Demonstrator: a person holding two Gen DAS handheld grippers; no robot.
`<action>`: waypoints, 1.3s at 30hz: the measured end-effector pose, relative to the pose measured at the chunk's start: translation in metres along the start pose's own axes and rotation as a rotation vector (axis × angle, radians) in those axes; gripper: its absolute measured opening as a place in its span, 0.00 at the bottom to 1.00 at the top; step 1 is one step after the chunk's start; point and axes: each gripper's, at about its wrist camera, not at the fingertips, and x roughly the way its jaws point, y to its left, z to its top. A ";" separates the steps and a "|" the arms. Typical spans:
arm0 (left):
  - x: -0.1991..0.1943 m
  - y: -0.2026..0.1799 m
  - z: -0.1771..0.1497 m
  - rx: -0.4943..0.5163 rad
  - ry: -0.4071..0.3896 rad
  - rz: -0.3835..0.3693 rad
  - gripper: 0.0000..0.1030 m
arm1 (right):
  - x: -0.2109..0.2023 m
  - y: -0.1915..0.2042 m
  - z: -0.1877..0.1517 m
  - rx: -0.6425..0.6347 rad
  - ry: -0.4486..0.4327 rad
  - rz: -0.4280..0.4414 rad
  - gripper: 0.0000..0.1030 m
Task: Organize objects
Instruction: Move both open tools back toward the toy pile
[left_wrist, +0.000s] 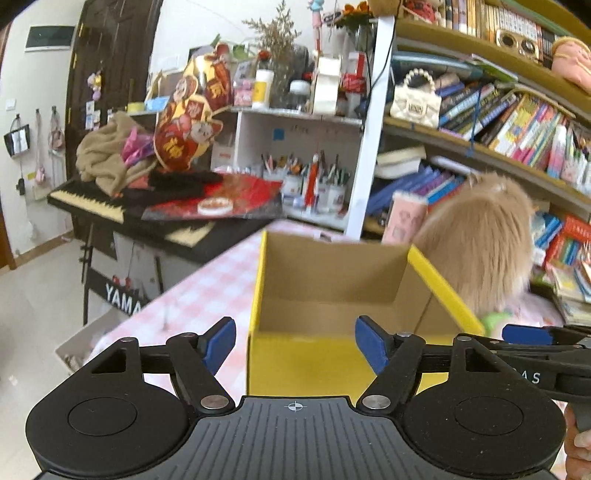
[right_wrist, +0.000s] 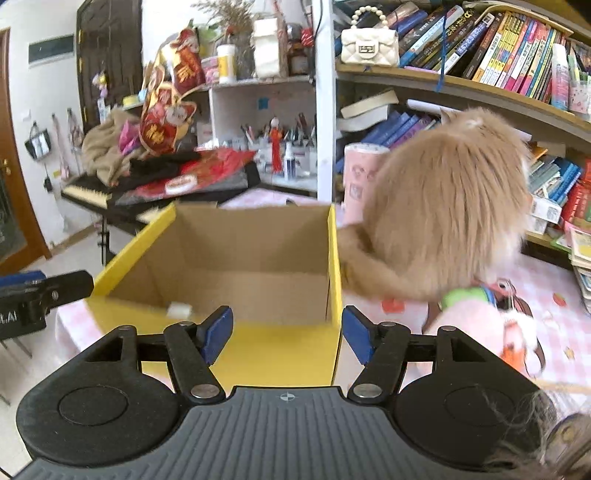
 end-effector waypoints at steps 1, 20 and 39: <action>-0.004 0.002 -0.005 0.000 0.012 0.000 0.71 | -0.004 0.004 -0.007 -0.008 0.007 -0.007 0.61; -0.038 -0.008 -0.085 0.079 0.236 -0.111 0.72 | -0.068 0.036 -0.097 0.066 0.156 -0.145 0.61; -0.029 -0.101 -0.094 0.294 0.269 -0.386 0.72 | -0.120 -0.037 -0.130 0.281 0.159 -0.416 0.59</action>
